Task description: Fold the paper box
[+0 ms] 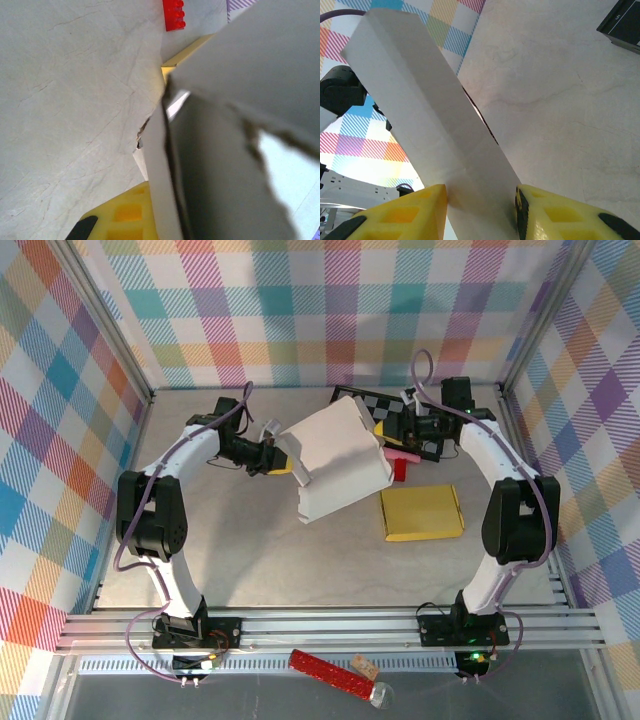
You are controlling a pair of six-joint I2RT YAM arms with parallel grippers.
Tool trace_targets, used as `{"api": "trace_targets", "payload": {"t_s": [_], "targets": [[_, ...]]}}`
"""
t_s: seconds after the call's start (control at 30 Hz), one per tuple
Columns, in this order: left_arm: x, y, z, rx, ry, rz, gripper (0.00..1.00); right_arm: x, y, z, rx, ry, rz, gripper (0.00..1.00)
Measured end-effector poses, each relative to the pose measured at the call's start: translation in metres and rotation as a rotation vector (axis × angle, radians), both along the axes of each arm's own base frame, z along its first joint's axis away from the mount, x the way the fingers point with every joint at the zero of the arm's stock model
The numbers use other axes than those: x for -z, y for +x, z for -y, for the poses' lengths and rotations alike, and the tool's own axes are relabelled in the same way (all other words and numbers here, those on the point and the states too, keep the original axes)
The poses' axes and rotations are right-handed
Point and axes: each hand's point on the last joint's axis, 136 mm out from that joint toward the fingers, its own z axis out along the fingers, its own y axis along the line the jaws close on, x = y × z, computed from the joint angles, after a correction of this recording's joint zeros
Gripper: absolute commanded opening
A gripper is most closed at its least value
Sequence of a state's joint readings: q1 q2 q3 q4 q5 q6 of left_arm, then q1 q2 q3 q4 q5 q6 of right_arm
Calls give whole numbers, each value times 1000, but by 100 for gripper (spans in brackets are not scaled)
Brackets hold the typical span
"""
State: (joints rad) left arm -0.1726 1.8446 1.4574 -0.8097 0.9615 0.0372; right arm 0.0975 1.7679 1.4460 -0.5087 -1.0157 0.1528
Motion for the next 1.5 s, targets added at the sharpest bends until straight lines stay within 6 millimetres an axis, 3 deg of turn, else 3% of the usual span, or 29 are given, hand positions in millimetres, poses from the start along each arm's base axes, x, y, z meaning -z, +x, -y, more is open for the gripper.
{"api": "trace_targets", "payload": {"t_s": [0.47,0.93,1.3,1.5], "targets": [[-5,3,-1,-5,-7,9,0,5,2,-10,2,-49,27,35],[-3,2,-3,-7,4,2,0,18,22,-14,84,-185,111,25],[-3,0,-2,-6,2,-10,0,9,19,-17,49,-150,116,39],[-4,0,-2,-6,-6,-13,0,16,1,4,87,-88,47,43]]}}
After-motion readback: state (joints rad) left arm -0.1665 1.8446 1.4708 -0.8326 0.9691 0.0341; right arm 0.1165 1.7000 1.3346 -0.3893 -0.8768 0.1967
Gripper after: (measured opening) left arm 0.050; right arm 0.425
